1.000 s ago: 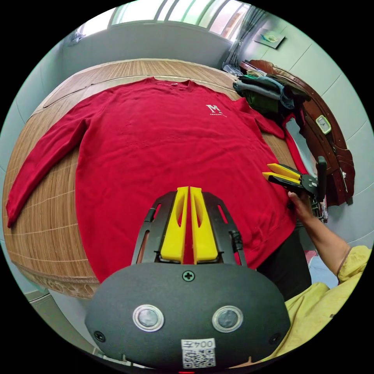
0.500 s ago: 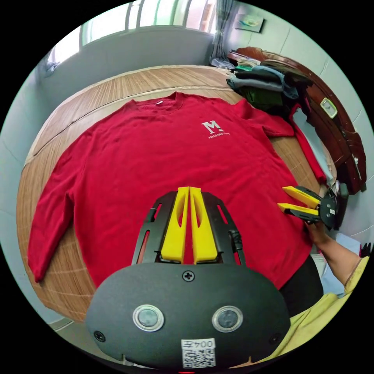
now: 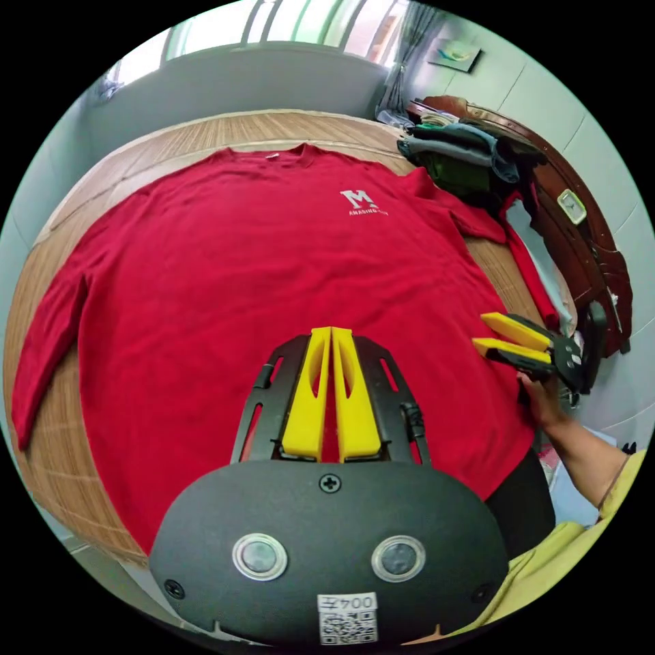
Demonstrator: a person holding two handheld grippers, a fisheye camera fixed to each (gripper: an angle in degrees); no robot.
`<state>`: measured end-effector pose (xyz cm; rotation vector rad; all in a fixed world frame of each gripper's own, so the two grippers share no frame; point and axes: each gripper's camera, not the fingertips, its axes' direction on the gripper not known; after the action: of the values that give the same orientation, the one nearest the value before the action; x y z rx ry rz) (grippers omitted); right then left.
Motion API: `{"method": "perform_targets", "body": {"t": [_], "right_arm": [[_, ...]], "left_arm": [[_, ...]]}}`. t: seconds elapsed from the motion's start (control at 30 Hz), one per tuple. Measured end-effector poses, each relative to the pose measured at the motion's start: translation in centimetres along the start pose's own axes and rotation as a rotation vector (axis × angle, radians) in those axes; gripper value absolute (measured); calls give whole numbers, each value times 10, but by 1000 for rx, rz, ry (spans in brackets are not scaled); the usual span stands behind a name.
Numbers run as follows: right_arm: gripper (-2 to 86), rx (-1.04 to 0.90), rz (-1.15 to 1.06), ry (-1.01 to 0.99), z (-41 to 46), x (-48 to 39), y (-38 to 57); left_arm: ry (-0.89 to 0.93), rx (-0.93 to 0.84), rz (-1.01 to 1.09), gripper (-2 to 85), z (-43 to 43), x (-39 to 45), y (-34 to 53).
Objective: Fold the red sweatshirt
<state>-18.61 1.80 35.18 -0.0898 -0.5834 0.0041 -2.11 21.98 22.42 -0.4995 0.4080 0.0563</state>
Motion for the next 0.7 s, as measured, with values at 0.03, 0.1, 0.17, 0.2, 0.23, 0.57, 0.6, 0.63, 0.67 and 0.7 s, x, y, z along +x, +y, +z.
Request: {"method": "perform_targets", "body": {"t": [0.03, 0.1, 0.17, 0.2, 0.23, 0.57, 0.6, 0.63, 0.67, 0.7], "right_arm": [[132, 0, -1, 1, 0, 0, 0], [133, 0, -1, 2, 0, 1, 0], [133, -1, -1, 2, 1, 2, 0], [133, -2, -1, 2, 1, 2, -1], [133, -2, -1, 1, 1, 3, -1], [137, -11, -9, 19, 0, 9, -4], [137, -12, -12, 23, -1, 9, -4], [137, -16, -14, 27, -1, 10, -5], [139, -18, -15, 28, -1, 12, -6], [140, -17, -15, 26, -1, 13, -6]], "left_arm": [[40, -1, -22, 2, -6, -4, 16], [76, 82, -52, 2, -31, -6, 42], [-4, 170, -72, 2, -60, -5, 73], [-36, 175, -83, 2, -63, -6, 79], [-83, 164, -100, 2, -61, -9, 90], [11, 156, -143, 3, -41, -47, 130], [12, 158, -143, 4, -41, -48, 131], [13, 160, -144, 4, -43, -49, 133], [9, 160, -142, 4, -44, -50, 135], [8, 160, -141, 4, -45, -51, 136]]}}
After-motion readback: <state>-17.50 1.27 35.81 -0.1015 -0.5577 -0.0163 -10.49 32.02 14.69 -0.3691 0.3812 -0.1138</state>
